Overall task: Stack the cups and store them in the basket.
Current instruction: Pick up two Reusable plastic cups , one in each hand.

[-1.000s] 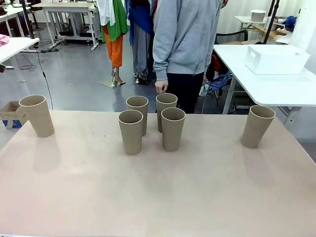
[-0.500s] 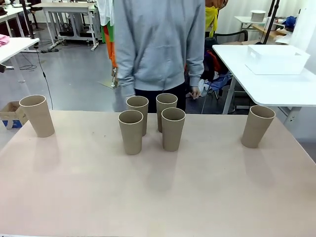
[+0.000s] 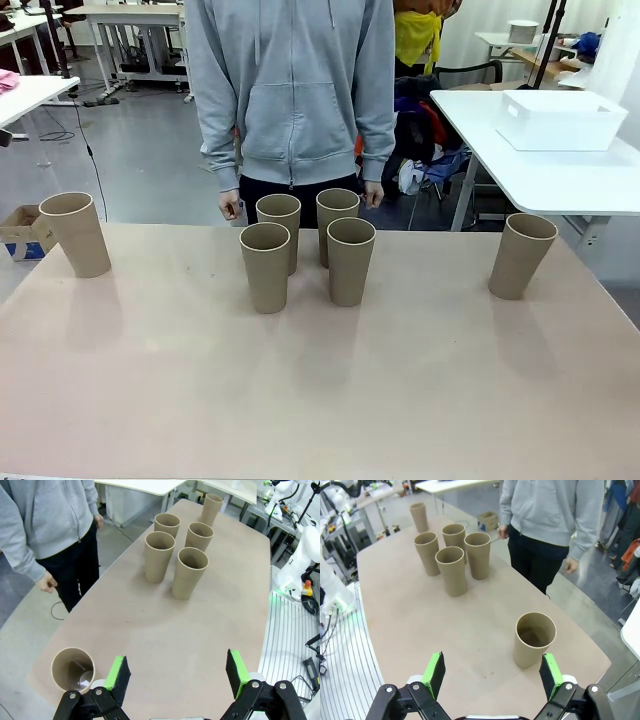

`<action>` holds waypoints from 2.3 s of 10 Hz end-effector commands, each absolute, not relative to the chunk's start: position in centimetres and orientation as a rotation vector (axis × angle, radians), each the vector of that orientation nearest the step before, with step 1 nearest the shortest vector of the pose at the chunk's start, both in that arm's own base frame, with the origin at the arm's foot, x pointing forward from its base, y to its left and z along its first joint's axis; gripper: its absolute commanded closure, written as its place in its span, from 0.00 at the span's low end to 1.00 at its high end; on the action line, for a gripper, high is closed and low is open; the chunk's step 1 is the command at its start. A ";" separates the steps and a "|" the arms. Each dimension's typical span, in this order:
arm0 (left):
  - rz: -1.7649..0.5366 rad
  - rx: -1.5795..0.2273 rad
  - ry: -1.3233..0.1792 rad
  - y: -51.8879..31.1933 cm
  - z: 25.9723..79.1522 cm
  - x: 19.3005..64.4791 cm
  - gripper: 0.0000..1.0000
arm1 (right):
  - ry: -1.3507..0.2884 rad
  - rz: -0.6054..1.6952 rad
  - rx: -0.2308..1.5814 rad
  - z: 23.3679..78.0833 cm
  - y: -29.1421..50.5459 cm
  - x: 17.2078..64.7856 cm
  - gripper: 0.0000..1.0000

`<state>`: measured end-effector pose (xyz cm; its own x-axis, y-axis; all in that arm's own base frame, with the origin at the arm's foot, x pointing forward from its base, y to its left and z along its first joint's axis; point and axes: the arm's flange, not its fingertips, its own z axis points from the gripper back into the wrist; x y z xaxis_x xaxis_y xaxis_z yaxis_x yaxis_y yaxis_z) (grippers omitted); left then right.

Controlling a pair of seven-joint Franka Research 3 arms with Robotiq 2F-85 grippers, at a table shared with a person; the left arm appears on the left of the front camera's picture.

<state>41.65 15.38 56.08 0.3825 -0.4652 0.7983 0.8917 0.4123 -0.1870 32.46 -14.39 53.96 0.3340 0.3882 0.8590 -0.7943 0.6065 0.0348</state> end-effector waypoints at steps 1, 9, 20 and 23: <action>-0.962 -0.697 -0.742 15.4 56.2 41.6 0.00 | -0.967 0.836 0.500 54.1 -14.5 32.7 0.00; -0.962 -0.697 -0.742 15.4 56.2 41.6 0.00 | -0.967 0.836 0.500 54.1 -14.5 32.7 0.00; -0.920 -0.717 -0.733 17.0 56.7 44.8 0.00 | -0.955 0.781 0.527 54.3 -15.3 35.5 0.00; -1.018 -0.867 -0.686 22.2 56.8 52.2 0.00 | -0.937 0.800 0.713 53.4 -18.9 43.5 0.00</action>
